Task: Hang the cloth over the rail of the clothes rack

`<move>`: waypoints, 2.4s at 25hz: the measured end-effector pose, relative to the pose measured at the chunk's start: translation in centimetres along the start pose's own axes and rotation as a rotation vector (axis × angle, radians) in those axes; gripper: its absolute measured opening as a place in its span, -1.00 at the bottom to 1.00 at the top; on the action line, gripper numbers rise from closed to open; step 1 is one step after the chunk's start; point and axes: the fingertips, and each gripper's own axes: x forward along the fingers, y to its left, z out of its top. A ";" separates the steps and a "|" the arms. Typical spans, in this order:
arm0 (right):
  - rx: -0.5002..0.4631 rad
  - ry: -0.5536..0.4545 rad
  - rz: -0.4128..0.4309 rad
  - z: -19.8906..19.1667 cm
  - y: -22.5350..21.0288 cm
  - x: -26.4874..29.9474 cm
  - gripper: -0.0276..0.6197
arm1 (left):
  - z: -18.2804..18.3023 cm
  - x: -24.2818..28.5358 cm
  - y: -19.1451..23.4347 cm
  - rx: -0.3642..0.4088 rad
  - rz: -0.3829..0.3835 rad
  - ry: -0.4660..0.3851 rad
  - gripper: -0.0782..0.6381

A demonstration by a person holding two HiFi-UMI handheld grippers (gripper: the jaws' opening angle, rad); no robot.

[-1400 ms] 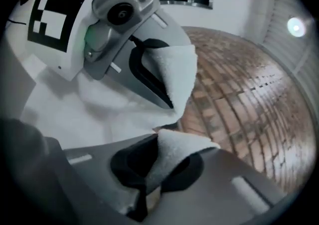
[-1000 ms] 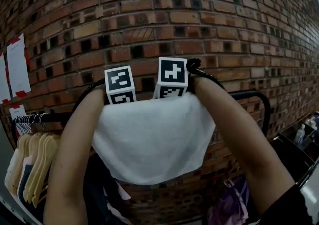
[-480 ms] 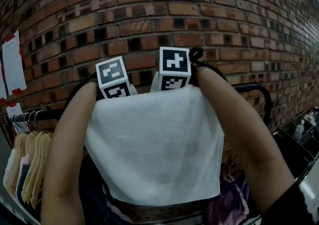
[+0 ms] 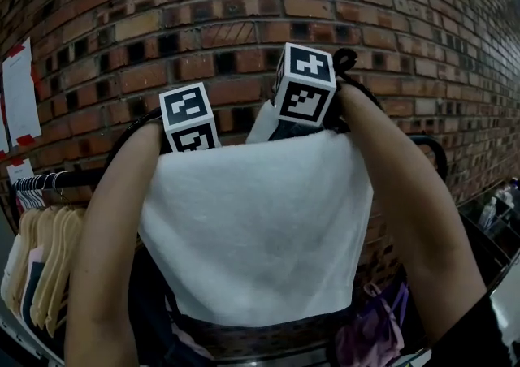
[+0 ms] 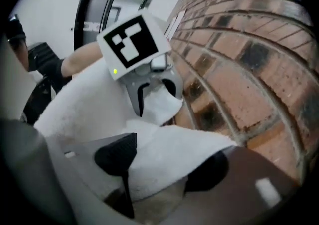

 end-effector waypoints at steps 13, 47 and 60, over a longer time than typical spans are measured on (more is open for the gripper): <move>-0.115 0.172 -0.217 -2.7 -2.8 -0.8 -0.01 | 0.9 -0.9 1.1 0.029 0.076 -0.061 0.04; -0.260 -0.798 -1.069 14.2 3.1 -21.7 -0.02 | 12.1 -32.6 -5.9 0.377 1.297 -1.091 -0.28; 0.157 -1.112 -1.082 -0.1 20.5 -7.7 -0.90 | 2.6 -9.4 -20.8 -0.233 1.170 -1.240 -0.77</move>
